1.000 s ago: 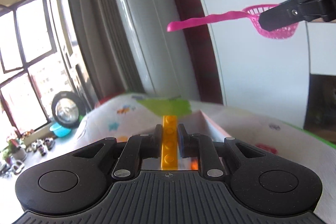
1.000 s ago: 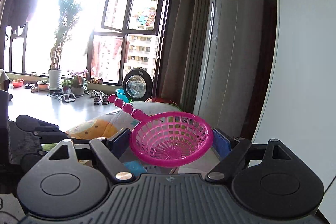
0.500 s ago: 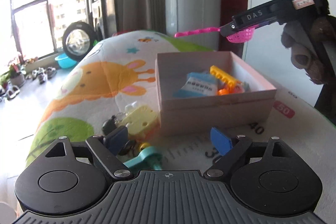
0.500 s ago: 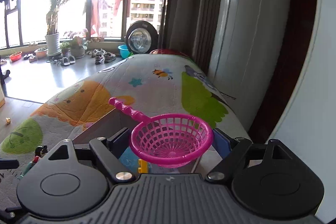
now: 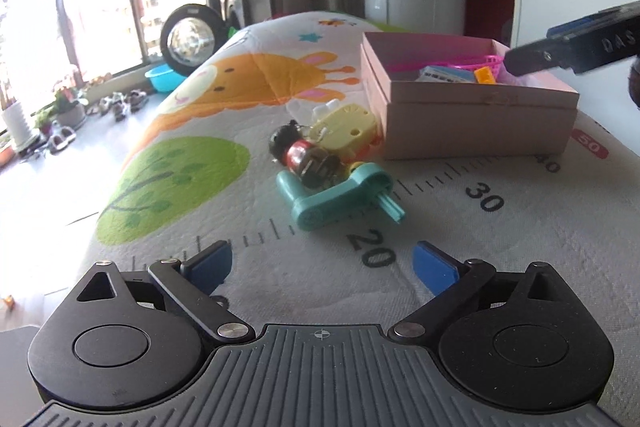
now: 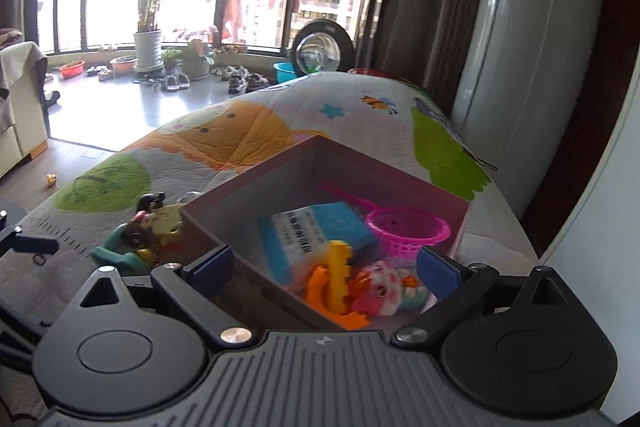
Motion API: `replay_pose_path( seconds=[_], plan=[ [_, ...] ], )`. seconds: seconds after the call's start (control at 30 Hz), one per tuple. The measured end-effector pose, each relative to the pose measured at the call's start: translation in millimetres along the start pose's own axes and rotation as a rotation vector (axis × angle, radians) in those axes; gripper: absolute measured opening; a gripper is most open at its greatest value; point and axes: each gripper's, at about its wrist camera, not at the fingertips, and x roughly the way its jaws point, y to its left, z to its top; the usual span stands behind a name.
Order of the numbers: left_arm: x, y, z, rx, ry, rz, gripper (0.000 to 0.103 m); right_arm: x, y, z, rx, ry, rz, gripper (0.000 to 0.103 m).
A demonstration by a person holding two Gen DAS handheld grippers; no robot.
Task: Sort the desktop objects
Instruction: 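Grasp the teal crank toy with right tool while left tool reaches toward the keychain figure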
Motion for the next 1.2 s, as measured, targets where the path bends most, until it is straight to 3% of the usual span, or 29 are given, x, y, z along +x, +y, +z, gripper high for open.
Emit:
replay_pose_path(
  seconds=[0.07,0.17,0.23,0.33,0.4,0.47,0.6,0.67,0.83,0.93,1.0,1.07,1.13,1.2],
  plan=[
    [-6,10,3,-0.036,-0.013,0.032,0.100,-6,22,-3,-0.023,-0.012,0.062,0.095],
    [-12,29,6,-0.083,-0.017,0.090,0.100,4,58,-6,-0.046,0.031,0.192,0.073],
    [-16,39,9,-0.114,-0.009,0.128,0.100,16,81,-8,-0.055,0.054,0.241,0.068],
    [-21,51,10,-0.157,-0.006,0.158,0.100,38,104,-9,-0.061,0.072,0.240,0.062],
    [-24,52,11,-0.165,-0.007,0.159,0.100,54,108,-9,-0.051,0.101,0.232,0.040],
    [-27,49,12,-0.155,-0.010,0.151,0.100,63,106,-12,-0.025,0.139,0.236,0.030],
    [-26,38,13,-0.125,-0.009,0.112,0.101,49,89,-26,-0.009,0.172,0.224,0.009],
    [-21,30,15,-0.110,-0.007,0.084,0.101,36,73,-36,0.000,0.181,0.190,0.008],
    [0,6,31,-0.064,-0.017,-0.016,0.101,0,25,-68,0.040,0.181,0.036,0.008],
    [28,3,51,-0.090,-0.007,0.009,0.101,-16,1,-83,0.079,0.169,-0.038,0.017],
    [50,10,66,-0.154,0.015,0.014,0.101,-23,-11,-91,0.137,0.161,-0.044,0.051],
    [70,21,79,-0.240,0.035,0.024,0.100,-28,-20,-97,0.200,0.139,-0.046,0.067],
    [85,34,94,-0.329,0.038,0.030,0.100,-29,-26,-104,0.258,0.130,-0.038,0.074],
    [98,41,107,-0.362,0.043,0.007,0.100,-29,-26,-110,0.292,0.105,-0.028,0.088]
  ],
)
